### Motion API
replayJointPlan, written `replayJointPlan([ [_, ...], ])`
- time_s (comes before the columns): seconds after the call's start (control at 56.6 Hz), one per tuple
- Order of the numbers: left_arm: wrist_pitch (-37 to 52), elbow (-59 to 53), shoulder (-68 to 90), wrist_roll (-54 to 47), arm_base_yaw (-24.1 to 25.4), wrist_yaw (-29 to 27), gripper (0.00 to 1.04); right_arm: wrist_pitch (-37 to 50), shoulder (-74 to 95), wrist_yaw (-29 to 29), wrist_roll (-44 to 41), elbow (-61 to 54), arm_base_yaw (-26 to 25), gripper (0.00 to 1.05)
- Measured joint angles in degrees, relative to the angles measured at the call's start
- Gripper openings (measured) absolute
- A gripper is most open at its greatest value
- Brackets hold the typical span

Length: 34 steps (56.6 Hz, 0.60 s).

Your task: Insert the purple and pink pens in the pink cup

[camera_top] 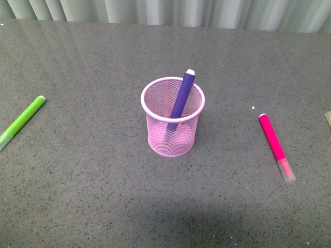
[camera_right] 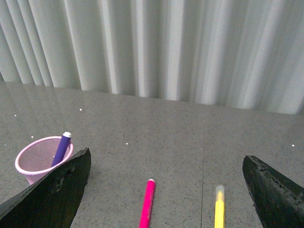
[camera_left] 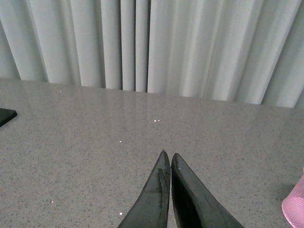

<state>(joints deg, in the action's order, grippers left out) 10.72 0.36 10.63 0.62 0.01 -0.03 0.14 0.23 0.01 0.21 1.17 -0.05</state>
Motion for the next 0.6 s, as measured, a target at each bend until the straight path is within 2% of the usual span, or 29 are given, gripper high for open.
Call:
replayJointPlan([
  [0.053, -0.9, 0.0, -0.9, 0.0, 0.0, 0.0, 0.02, 0.0, 0.0, 0.0, 0.0, 0.0, 0.0, 0.97],
  [0.106, -8.1, 0.0, -6.2, 0.0, 0.0, 0.0, 0.02, 0.0, 0.0, 0.0, 0.0, 0.0, 0.0, 0.97],
  [0.141, -10.0, 0.0, -7.8, 0.0, 0.0, 0.0, 0.02, 0.0, 0.0, 0.0, 0.0, 0.0, 0.0, 0.97],
  [0.407, -10.8, 0.0, -9.8, 0.0, 0.0, 0.0, 0.03, 0.0, 0.0, 0.0, 0.0, 0.0, 0.0, 0.97],
  [0.601, -10.8, 0.0, -9.8, 0.0, 0.0, 0.0, 0.32, 0.0, 0.0, 0.0, 0.0, 0.0, 0.0, 0.97],
])
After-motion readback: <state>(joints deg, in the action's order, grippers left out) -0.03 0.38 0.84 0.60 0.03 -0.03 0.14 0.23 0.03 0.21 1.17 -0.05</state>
